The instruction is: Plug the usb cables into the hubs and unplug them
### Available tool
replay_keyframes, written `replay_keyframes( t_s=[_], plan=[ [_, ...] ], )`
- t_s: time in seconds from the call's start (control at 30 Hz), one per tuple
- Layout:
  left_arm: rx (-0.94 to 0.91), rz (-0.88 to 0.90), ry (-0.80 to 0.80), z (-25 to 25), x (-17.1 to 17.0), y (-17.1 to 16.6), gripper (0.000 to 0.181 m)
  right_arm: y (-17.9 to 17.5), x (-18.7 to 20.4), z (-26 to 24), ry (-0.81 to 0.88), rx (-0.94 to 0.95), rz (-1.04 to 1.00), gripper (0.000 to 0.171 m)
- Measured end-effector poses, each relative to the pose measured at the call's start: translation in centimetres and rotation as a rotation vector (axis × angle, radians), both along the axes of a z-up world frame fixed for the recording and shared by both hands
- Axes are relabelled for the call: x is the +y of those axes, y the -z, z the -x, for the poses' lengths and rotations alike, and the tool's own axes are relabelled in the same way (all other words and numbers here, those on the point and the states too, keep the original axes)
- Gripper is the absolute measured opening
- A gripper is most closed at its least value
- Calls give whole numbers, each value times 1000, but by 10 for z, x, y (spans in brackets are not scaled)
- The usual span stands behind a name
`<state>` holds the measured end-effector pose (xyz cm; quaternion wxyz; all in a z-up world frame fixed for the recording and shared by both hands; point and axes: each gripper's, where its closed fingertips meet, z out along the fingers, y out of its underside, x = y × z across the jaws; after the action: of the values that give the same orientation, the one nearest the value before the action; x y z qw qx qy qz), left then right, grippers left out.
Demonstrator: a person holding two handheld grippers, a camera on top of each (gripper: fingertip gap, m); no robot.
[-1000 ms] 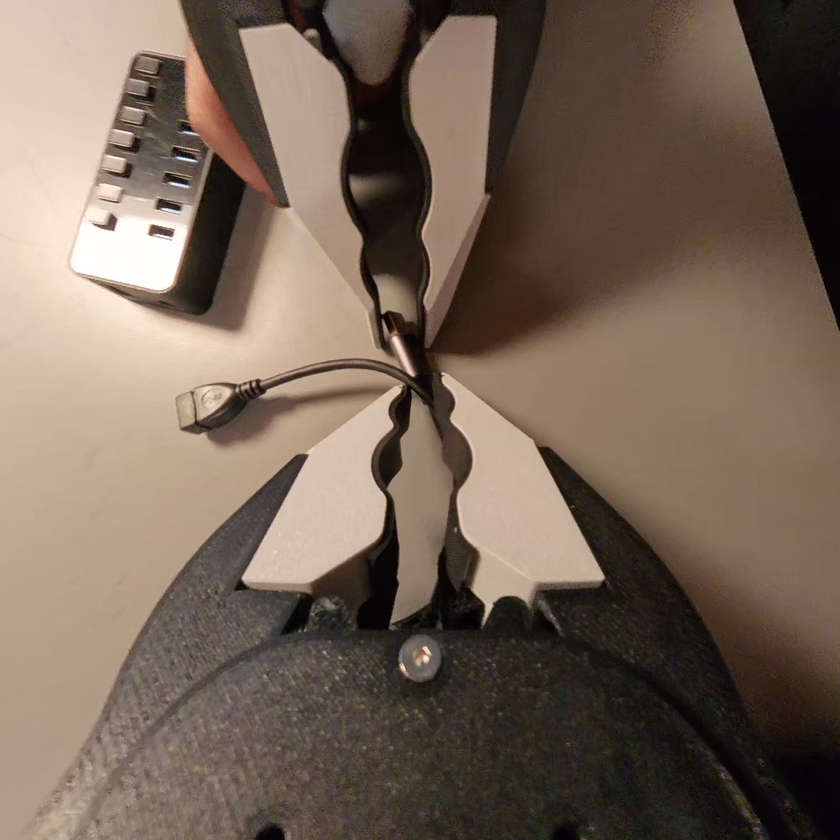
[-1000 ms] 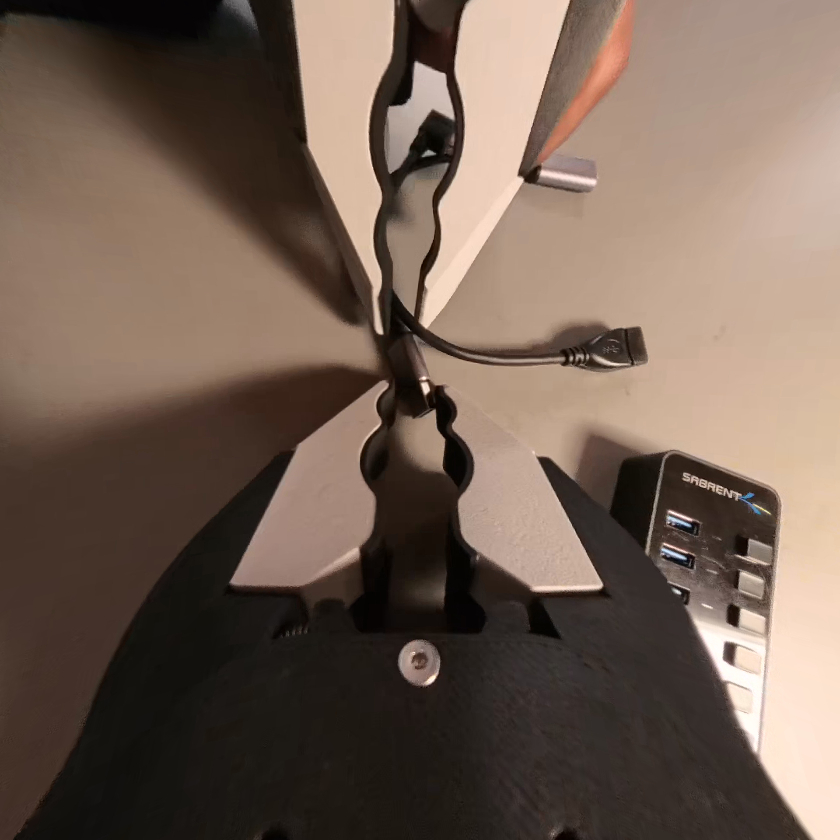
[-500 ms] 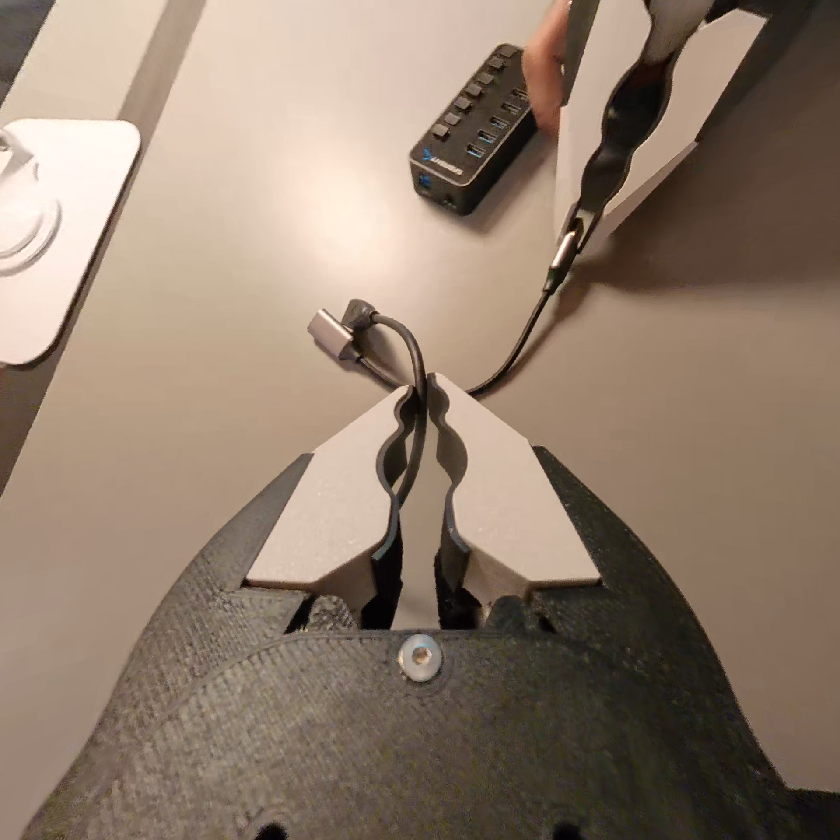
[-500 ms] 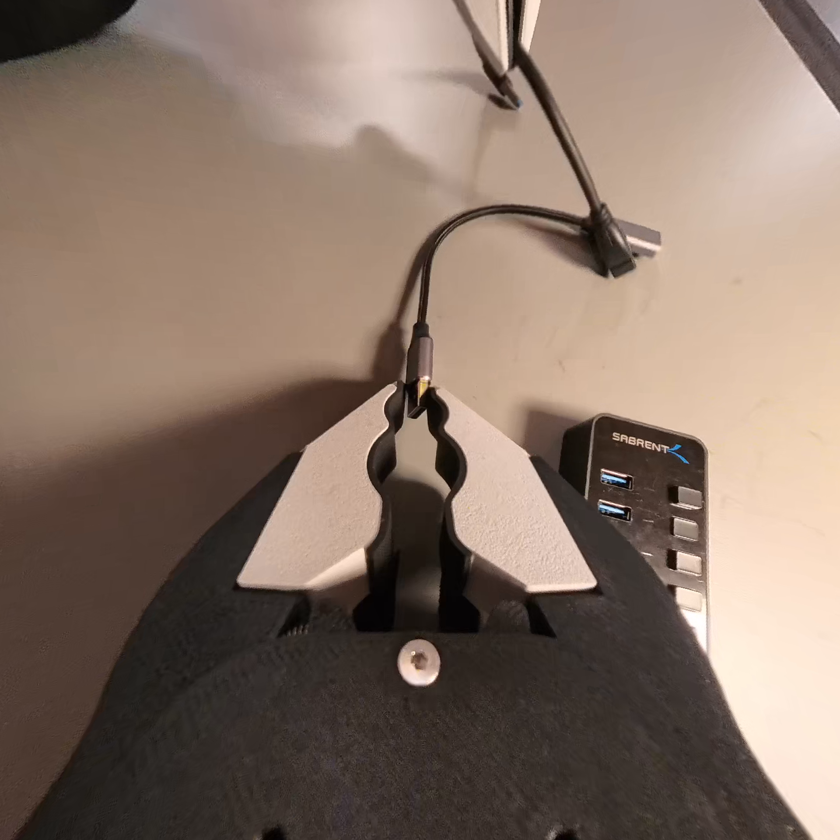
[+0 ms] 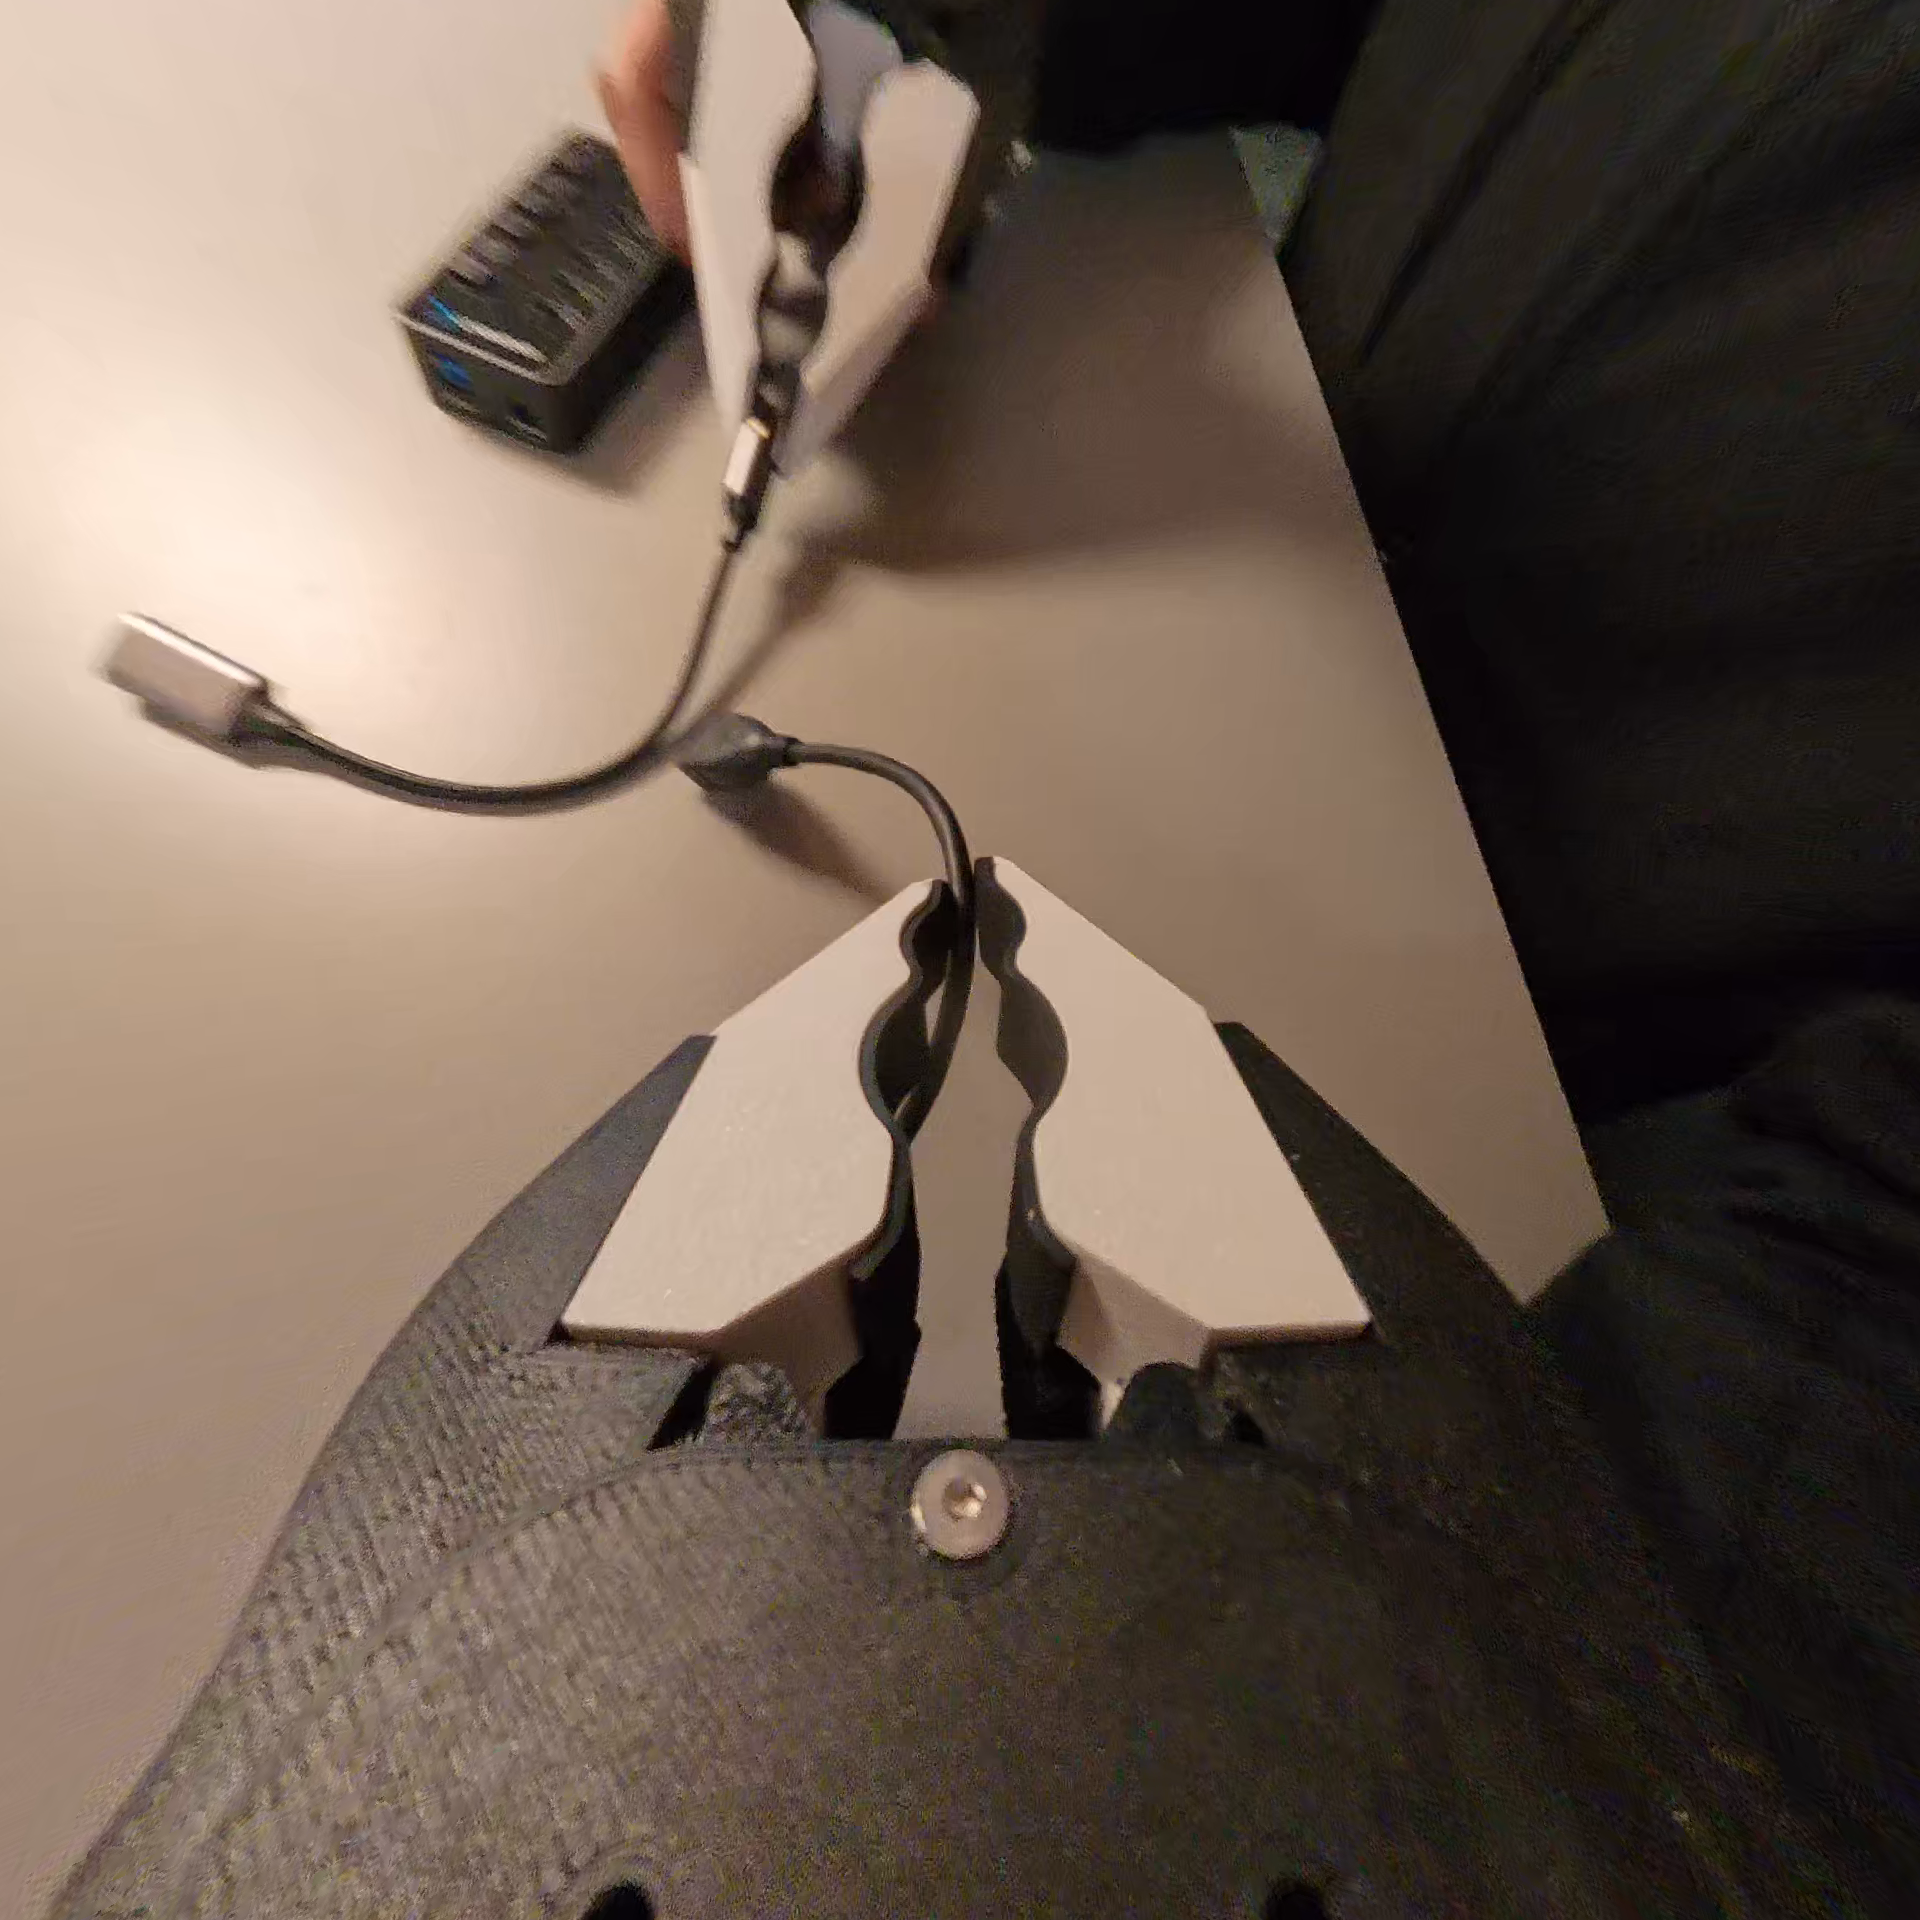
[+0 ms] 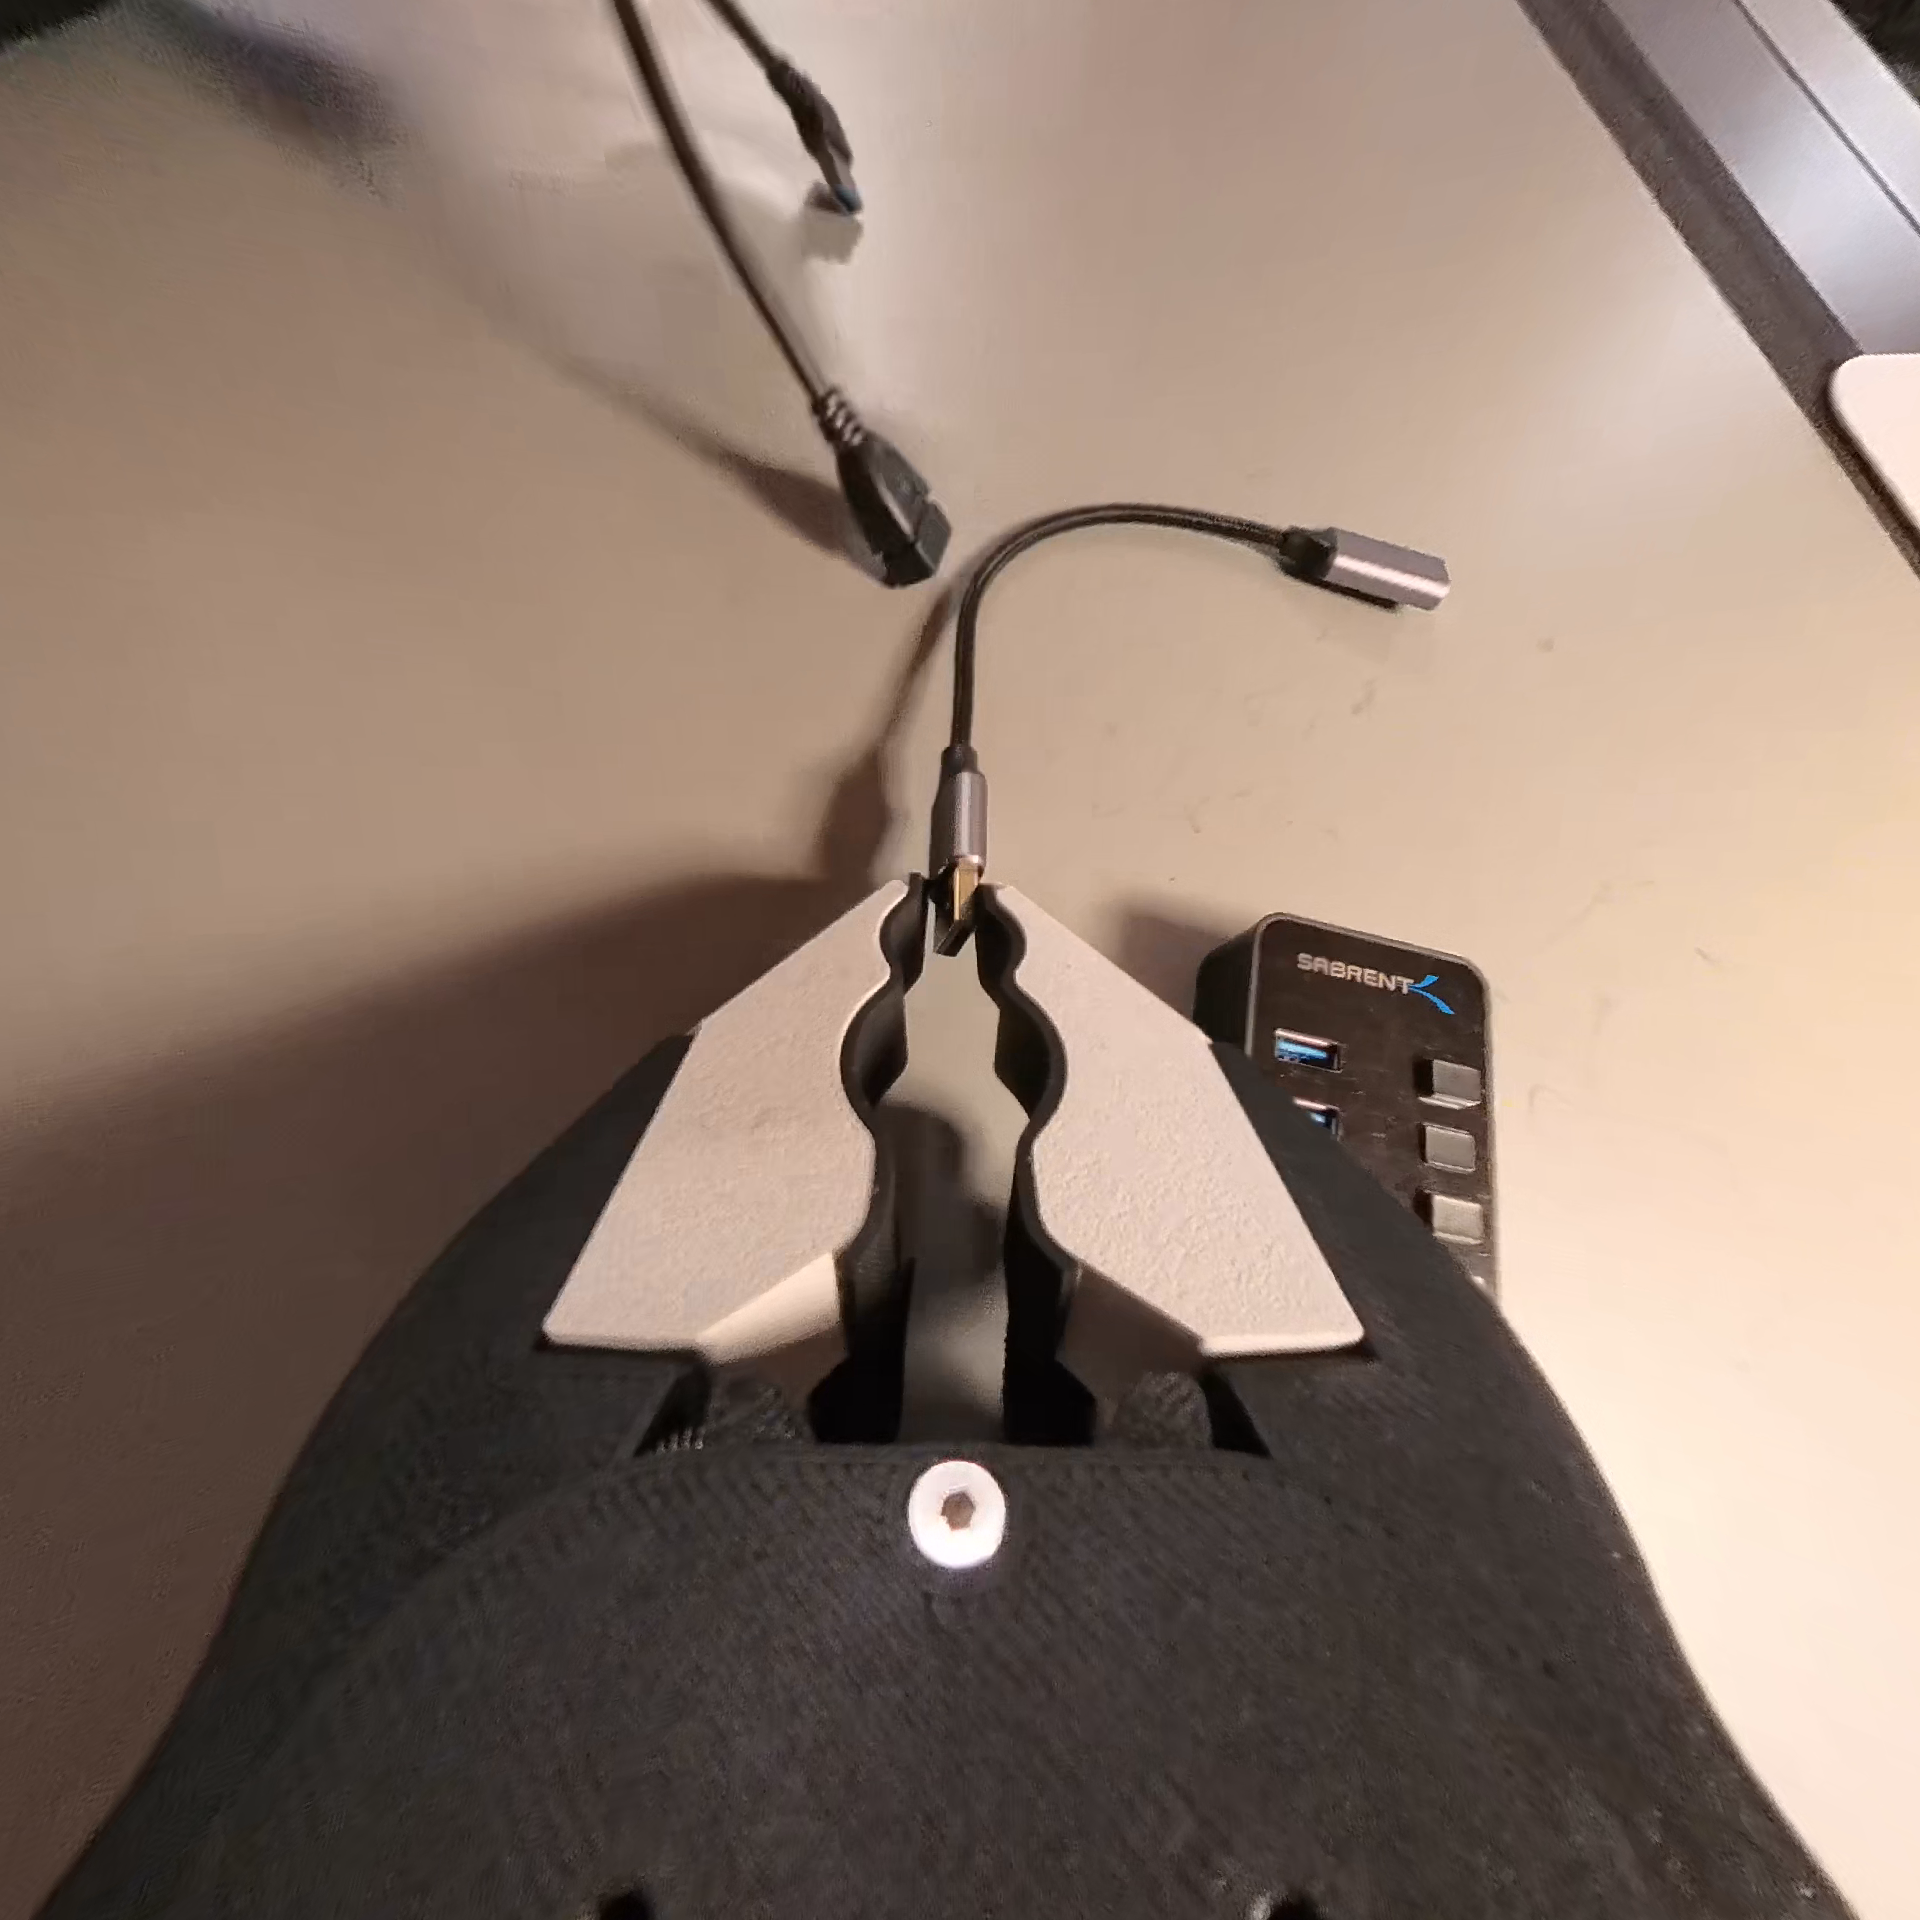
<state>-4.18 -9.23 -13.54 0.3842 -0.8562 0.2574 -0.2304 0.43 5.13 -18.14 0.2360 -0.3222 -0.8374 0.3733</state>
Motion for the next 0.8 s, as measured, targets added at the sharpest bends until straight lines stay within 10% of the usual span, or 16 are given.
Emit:
replay_keyframes(
  t_s=[0.3, 0.8],
  plan=[
    [-47, -84, -62, -13, 43, -7, 31, -20, 3, 5, 11, 136, -20, 7],
    [-643, 152, -378, -60, 146, 2, 41, -67, 14, 13, 82, 343, 123, 6]
  ],
)
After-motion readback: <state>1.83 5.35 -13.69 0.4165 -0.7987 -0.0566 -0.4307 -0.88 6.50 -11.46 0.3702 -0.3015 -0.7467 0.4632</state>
